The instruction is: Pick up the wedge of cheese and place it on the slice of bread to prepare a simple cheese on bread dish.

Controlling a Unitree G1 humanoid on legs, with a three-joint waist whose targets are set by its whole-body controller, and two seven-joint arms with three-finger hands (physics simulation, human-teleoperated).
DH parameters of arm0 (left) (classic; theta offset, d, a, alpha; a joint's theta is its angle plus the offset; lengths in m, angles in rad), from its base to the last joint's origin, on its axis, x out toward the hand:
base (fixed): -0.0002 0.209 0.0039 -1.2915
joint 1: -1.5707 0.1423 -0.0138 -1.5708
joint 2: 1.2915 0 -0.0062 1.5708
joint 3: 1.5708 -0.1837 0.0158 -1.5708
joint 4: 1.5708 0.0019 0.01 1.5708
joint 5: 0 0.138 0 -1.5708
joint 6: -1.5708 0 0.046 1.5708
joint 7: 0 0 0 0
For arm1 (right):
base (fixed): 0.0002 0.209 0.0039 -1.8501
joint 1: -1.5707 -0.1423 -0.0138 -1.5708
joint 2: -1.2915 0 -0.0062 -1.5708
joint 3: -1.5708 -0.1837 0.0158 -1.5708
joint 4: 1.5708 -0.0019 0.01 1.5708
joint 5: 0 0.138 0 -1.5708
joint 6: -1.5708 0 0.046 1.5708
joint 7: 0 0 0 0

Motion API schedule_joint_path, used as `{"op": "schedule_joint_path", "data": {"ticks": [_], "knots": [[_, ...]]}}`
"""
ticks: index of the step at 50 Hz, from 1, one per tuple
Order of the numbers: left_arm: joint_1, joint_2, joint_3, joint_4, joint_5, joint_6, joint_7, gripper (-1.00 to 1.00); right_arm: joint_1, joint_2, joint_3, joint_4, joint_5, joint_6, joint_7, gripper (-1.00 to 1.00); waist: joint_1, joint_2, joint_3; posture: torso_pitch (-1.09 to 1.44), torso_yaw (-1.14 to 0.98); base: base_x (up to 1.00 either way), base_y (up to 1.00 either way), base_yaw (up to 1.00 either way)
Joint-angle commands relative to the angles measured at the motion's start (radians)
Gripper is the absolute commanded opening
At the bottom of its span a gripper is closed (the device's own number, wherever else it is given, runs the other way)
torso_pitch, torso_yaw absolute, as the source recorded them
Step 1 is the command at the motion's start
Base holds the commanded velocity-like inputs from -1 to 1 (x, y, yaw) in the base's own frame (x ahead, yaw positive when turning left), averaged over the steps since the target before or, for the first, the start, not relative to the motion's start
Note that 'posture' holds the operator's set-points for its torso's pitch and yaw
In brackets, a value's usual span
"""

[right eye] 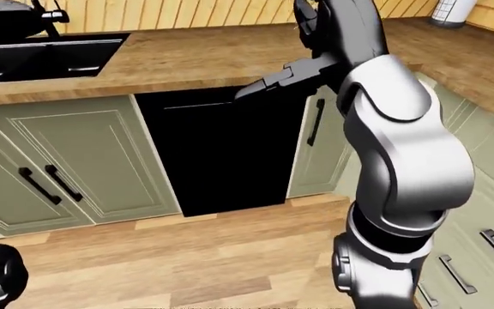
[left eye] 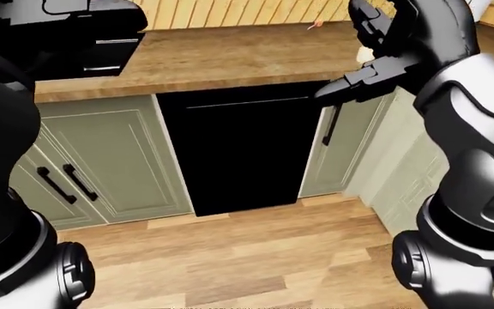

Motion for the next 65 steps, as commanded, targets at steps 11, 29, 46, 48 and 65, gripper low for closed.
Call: {"op": "schedule_joint_path", "data": {"ticks": [11,29,46,48,65], "knots": [[-0.03,0.024,0.021,-0.007,0.0,-0.015,0.001,1.0,-0.031,-0.003,-0.004,-0.011,-0.008,-0.023,-0.004,1.0,0.013,0.08,-0.008,0.0,0.0,0.0,-0.35,0.0],[-0.029,0.015,0.012,-0.005,0.013,-0.018,-0.006,1.0,-0.03,0.003,0.004,-0.003,-0.024,-0.032,0.005,1.0,0.01,-0.002,-0.025,0.0,0.0,0.0,-0.35,0.0],[-0.032,0.014,0.015,-0.008,0.02,-0.012,-0.01,1.0,-0.033,0.007,0.007,-0.006,-0.037,-0.026,0.014,1.0,0.007,0.088,-0.031,0.0,0.0,0.0,-0.35,0.0],[-0.032,0.013,0.015,-0.012,0.018,-0.008,-0.01,1.0,-0.033,0.008,0.008,-0.006,-0.039,-0.026,0.015,1.0,0.008,0.067,-0.02,0.0,0.0,0.0,-0.34,0.0],[-0.03,0.01,0.016,-0.005,0.024,-0.017,-0.016,1.0,-0.027,0.022,0.031,0.01,-0.095,-0.044,0.045,1.0,0.004,0.011,0.019,0.0,0.0,0.0,-0.18,0.0]]}}
